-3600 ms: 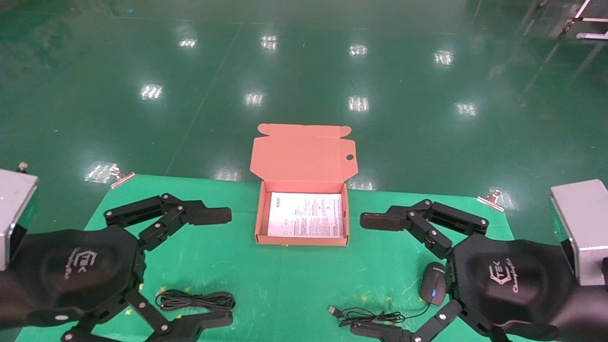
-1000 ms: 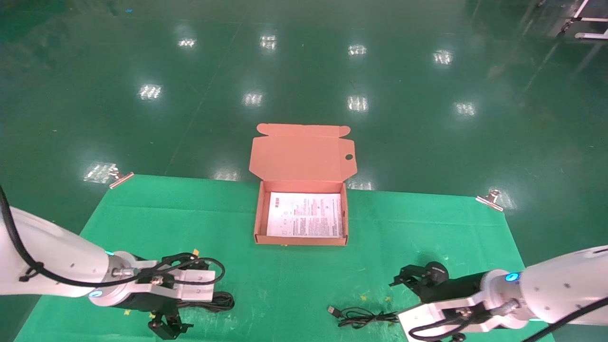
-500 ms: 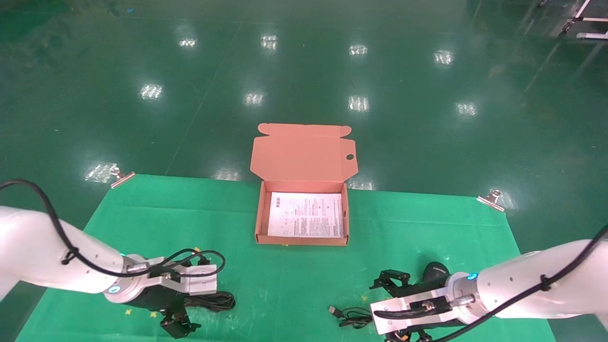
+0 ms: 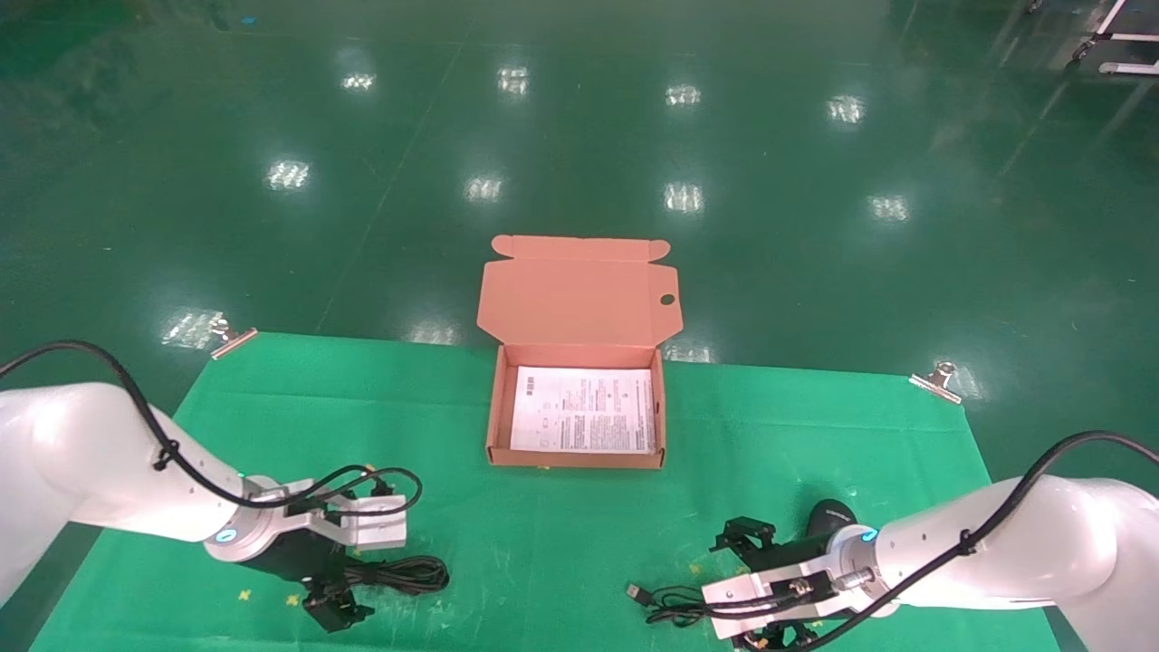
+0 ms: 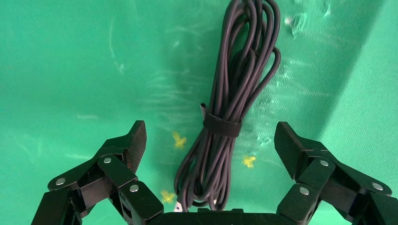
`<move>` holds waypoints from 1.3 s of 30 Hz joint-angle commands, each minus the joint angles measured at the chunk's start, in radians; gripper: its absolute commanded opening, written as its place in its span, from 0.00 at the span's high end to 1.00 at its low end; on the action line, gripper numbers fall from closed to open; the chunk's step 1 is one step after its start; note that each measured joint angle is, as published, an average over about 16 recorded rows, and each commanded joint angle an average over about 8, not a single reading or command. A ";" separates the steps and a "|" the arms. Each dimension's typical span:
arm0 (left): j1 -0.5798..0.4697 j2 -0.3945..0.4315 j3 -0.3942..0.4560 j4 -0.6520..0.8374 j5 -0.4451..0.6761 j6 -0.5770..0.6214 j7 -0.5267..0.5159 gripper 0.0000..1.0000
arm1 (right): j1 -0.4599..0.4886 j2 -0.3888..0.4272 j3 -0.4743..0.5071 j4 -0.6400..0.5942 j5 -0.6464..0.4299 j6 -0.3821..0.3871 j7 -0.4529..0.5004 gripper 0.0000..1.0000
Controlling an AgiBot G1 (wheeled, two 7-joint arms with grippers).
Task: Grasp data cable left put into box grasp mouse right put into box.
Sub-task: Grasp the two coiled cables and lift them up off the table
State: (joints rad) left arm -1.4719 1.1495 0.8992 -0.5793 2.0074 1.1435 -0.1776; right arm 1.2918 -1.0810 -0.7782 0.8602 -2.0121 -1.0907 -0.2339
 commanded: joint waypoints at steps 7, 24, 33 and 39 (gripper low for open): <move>-0.018 0.016 -0.011 0.089 -0.024 -0.017 0.069 1.00 | 0.000 -0.017 0.008 -0.068 0.010 0.048 -0.045 1.00; -0.016 0.014 -0.009 0.076 -0.021 -0.015 0.059 1.00 | -0.001 -0.014 0.008 -0.059 0.011 0.043 -0.039 1.00; -0.015 0.014 -0.009 0.071 -0.018 -0.014 0.056 1.00 | -0.001 -0.013 0.008 -0.055 0.010 0.041 -0.038 1.00; -0.015 0.013 -0.008 0.070 -0.017 -0.013 0.055 1.00 | -0.001 -0.013 0.007 -0.054 0.009 0.040 -0.037 1.00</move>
State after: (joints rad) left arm -1.4864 1.1628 0.8911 -0.5094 1.9898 1.1301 -0.1226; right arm 1.2909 -1.0940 -0.7707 0.8060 -2.0030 -1.0503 -0.2712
